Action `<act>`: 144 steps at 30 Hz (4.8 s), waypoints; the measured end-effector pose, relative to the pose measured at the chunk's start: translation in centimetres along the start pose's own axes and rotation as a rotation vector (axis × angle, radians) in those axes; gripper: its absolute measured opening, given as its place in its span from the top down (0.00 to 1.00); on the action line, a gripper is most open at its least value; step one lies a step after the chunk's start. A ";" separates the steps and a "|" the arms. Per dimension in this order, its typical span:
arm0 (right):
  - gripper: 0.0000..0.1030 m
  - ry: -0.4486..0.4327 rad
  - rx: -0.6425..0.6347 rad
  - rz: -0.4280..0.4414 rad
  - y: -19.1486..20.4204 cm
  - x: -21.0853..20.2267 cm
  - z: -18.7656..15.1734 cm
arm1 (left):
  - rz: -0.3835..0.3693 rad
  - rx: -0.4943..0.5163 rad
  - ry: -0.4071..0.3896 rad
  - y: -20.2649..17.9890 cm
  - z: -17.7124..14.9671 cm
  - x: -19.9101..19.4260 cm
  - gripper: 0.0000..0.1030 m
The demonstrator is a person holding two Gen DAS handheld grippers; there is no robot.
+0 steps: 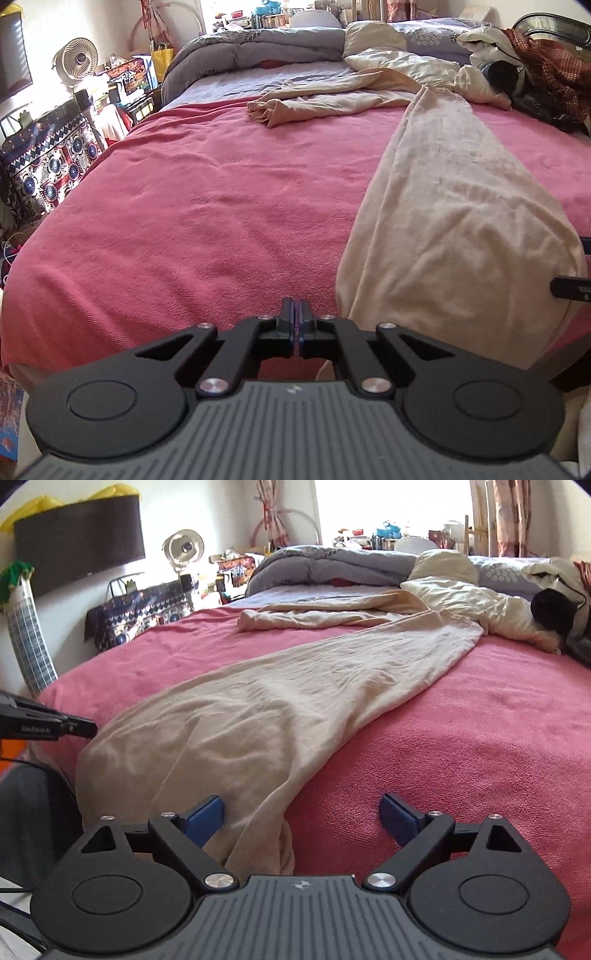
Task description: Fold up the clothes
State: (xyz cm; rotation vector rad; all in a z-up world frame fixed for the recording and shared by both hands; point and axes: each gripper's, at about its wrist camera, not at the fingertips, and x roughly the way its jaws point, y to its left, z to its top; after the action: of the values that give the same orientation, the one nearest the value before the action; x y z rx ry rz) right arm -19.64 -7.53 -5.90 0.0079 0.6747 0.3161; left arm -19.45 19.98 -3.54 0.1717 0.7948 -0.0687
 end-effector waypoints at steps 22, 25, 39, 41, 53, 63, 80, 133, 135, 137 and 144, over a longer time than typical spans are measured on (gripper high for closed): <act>0.82 0.015 -0.019 0.041 1.6 1.8 2.9 | -0.129 0.124 -0.130 -5.2 0.1 -2.1 0.49; 0.75 -0.056 0.062 0.055 -0.1 0.1 2.8 | -0.104 0.148 -0.149 -5.2 0.0 -1.3 0.50; 0.31 -0.082 0.207 -0.057 -5.0 -0.1 0.5 | -0.179 0.185 -0.073 -4.5 1.7 2.1 0.51; 0.27 -0.086 0.196 -0.049 -4.8 0.1 0.4 | -0.188 0.158 -0.052 -4.2 2.1 2.4 0.51; 0.22 -0.091 0.148 -0.056 -3.8 0.2 0.2 | -0.184 0.070 -0.036 -4.1 2.7 2.3 0.95; 0.20 -0.093 0.144 -0.055 -3.9 0.4 0.2 | -0.168 -0.009 -0.066 -3.0 3.0 1.3 1.00; 0.16 -0.098 0.136 -0.048 -3.8 0.6 0.1 | -0.129 -0.004 -0.084 -2.9 2.9 0.7 1.00; 0.68 0.098 -0.059 -0.055 0.2 3.6 4.9 | -0.119 0.108 -0.062 -5.9 3.9 4.5 0.93; 0.64 0.113 -0.045 -0.093 -0.4 3.3 5.0 | -0.110 0.119 -0.068 -6.1 3.8 4.5 0.93; 0.54 0.127 -0.032 -0.143 -1.4 3.0 5.0 | -0.105 0.118 -0.072 -6.0 3.7 4.5 0.93; 0.53 0.061 0.007 -0.137 -3.8 1.7 6.5 | -0.054 0.101 -0.070 -4.3 3.8 4.6 0.93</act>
State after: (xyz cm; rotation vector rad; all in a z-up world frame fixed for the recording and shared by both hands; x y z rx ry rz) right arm -13.31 -10.05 -2.29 -0.0407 0.7330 0.1831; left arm -14.12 15.05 -4.78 0.2428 0.7264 -0.1650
